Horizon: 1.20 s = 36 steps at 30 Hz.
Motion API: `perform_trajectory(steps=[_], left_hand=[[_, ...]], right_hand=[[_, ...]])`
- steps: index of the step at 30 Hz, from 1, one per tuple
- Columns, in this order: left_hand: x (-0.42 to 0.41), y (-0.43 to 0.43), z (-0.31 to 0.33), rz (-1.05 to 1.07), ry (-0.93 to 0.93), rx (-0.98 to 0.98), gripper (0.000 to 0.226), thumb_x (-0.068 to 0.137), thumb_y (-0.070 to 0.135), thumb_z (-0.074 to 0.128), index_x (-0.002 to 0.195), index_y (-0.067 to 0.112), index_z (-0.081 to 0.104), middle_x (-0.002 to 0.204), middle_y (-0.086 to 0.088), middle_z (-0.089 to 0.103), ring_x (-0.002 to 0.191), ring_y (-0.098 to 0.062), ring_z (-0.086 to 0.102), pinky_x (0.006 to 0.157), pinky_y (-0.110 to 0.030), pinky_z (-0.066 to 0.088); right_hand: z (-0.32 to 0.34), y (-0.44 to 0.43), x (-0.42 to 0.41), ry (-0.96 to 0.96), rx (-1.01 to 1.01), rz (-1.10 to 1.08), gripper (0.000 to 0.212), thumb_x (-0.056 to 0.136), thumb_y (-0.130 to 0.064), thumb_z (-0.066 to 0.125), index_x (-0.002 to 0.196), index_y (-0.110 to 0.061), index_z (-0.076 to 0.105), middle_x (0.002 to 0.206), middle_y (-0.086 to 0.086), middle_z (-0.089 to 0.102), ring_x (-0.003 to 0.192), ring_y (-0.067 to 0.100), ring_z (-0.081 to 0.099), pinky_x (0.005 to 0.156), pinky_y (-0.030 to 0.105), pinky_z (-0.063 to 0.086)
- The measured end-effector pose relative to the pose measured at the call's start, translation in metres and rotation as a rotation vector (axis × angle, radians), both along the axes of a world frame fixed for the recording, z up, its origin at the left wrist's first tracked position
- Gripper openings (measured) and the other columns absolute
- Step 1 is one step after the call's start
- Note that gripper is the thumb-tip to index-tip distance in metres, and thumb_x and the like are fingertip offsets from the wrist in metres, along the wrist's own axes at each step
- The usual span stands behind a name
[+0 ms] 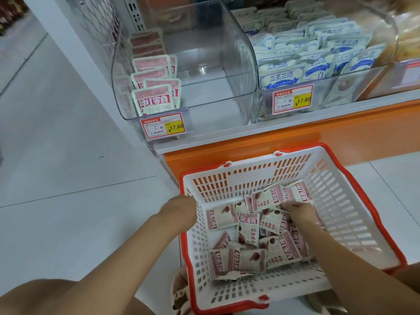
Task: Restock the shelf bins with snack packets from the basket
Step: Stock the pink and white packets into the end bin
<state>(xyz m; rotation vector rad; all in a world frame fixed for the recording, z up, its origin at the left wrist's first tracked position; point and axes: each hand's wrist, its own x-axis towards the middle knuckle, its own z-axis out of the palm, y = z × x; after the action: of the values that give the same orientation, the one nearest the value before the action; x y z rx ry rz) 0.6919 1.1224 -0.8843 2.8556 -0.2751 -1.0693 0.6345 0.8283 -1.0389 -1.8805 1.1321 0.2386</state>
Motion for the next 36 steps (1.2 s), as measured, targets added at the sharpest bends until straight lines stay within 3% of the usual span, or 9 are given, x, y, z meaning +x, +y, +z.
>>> perform_trajectory(steps=[4,8,13,16,19,23,26,32,36], left_hand=[[0.001,0.002,0.006,-0.004,0.015,-0.010,0.027,0.098,0.015,0.044,0.123,0.016,0.055,0.105,-0.001,0.062,0.087,-0.014,0.062,0.079,-0.023,0.053],[-0.001,0.004,0.009,0.013,0.011,-0.037,0.030,0.097,0.013,0.044,0.125,0.015,0.055,0.110,-0.004,0.064,0.090,-0.016,0.064,0.082,-0.025,0.055],[-0.011,0.001,0.010,0.004,0.019,-0.053,0.030,0.096,0.006,0.042,0.122,0.008,0.055,0.108,-0.008,0.063,0.072,-0.012,0.053,0.068,-0.021,0.047],[-0.012,0.001,0.014,0.016,0.016,-0.071,0.030,0.096,0.005,0.040,0.123,0.006,0.055,0.111,-0.010,0.062,0.082,-0.016,0.059,0.068,-0.020,0.044],[-0.011,-0.001,0.018,0.014,0.012,-0.071,0.030,0.097,0.003,0.039,0.121,0.002,0.056,0.116,-0.014,0.061,0.101,-0.025,0.062,0.076,-0.024,0.048],[-0.007,0.003,0.014,-0.016,0.004,-0.064,0.028,0.097,0.006,0.040,0.119,0.008,0.058,0.108,-0.009,0.063,0.088,-0.019,0.062,0.073,-0.021,0.048],[-0.002,0.007,0.011,-0.007,-0.040,-0.062,0.029,0.098,0.013,0.041,0.123,0.011,0.057,0.112,-0.004,0.063,0.088,-0.015,0.063,0.070,-0.021,0.050],[0.005,0.000,0.056,-0.020,-0.468,-0.227,0.029,0.101,0.030,0.038,0.120,0.024,0.059,0.121,0.002,0.063,0.098,-0.013,0.063,0.083,-0.024,0.048],[0.002,0.002,0.096,0.025,-0.831,-0.427,0.037,0.100,0.032,0.034,0.130,0.021,0.054,0.130,0.000,0.058,0.115,-0.017,0.057,0.094,-0.025,0.042]], right_hand=[[0.008,0.006,0.013,-0.075,-0.104,0.088,0.026,0.094,-0.024,0.059,0.093,-0.002,0.074,0.061,0.009,0.060,0.048,0.017,0.046,0.043,0.023,0.027],[0.015,0.006,0.030,-0.062,-0.077,0.151,0.038,0.094,-0.036,0.056,0.114,-0.006,0.066,0.099,0.012,0.070,0.087,0.028,0.064,0.071,0.033,0.050],[-0.003,-0.006,0.036,0.102,0.082,0.050,0.035,0.086,-0.024,0.069,0.105,0.005,0.064,0.089,0.017,0.068,0.080,0.030,0.064,0.079,0.041,0.055],[-0.010,-0.005,0.041,0.110,0.124,0.015,0.032,0.083,-0.022,0.072,0.099,0.004,0.061,0.092,0.019,0.070,0.085,0.032,0.069,0.083,0.044,0.056],[-0.010,0.002,0.048,0.168,0.084,0.083,0.036,0.084,-0.030,0.072,0.099,0.000,0.058,0.095,0.021,0.070,0.086,0.032,0.069,0.084,0.045,0.056],[0.005,0.019,0.047,0.242,-0.078,0.260,0.032,0.086,-0.032,0.068,0.085,-0.002,0.059,0.081,0.009,0.067,0.081,0.024,0.066,0.078,0.033,0.055],[0.021,0.027,0.046,0.100,-0.120,0.359,0.028,0.090,-0.026,0.064,0.066,-0.013,0.059,0.065,0.002,0.061,0.062,0.018,0.059,0.054,0.024,0.042],[0.125,0.046,0.059,-0.295,-0.241,0.850,0.026,0.093,-0.015,0.058,0.069,-0.023,0.054,0.062,-0.007,0.055,0.052,0.009,0.048,0.048,0.020,0.032],[0.227,0.061,0.065,-0.551,-0.220,0.889,0.020,0.087,-0.021,0.068,0.069,-0.027,0.061,0.063,-0.002,0.063,0.055,0.015,0.052,0.052,0.028,0.036]])
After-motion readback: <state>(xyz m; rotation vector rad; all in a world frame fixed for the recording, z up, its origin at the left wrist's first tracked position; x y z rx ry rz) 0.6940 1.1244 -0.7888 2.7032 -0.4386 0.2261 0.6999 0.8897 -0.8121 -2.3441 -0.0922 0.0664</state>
